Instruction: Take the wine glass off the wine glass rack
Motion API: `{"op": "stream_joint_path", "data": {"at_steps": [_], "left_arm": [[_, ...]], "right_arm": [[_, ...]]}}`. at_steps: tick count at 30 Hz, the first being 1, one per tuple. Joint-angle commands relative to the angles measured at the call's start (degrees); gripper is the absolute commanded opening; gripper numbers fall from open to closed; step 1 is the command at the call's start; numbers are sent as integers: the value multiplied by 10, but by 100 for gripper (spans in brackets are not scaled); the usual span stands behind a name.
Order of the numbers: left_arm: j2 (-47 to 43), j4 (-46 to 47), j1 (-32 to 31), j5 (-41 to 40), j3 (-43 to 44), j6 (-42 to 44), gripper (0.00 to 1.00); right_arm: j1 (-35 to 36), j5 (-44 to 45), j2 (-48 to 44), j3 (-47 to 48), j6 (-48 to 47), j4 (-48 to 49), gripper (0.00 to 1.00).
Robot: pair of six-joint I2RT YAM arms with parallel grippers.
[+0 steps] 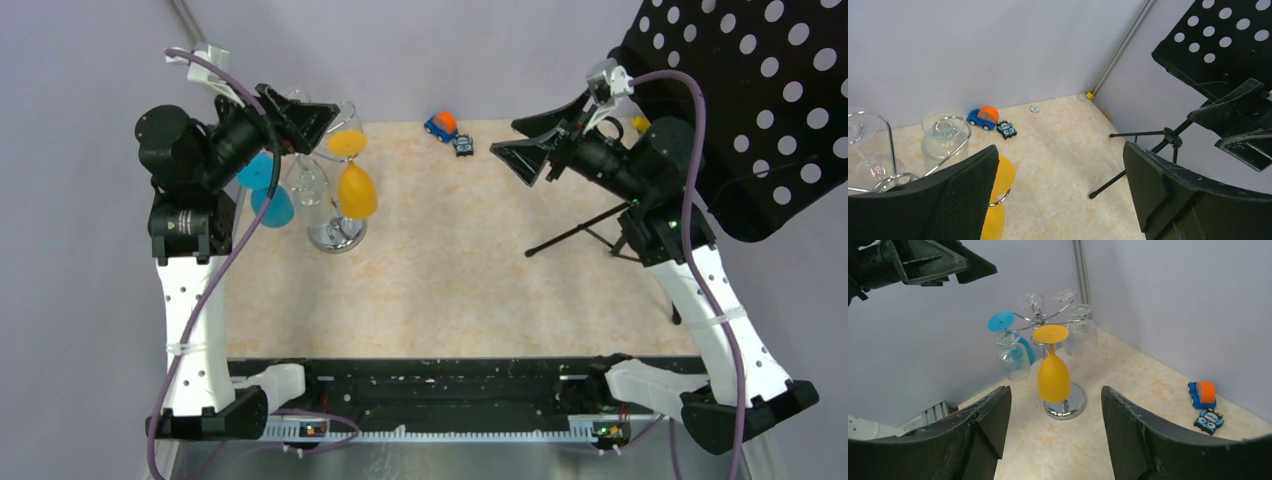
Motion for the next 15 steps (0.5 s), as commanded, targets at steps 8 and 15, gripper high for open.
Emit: {"op": "stream_joint_path", "data": {"at_steps": [8, 15], "left_arm": [[-46, 2, 1, -37, -51, 3, 99], [-54, 12, 1, -39, -70, 17, 99]], "right_arm": [[144, 258, 39, -35, 35, 103, 65], [157, 337, 93, -26, 146, 98, 64]]}}
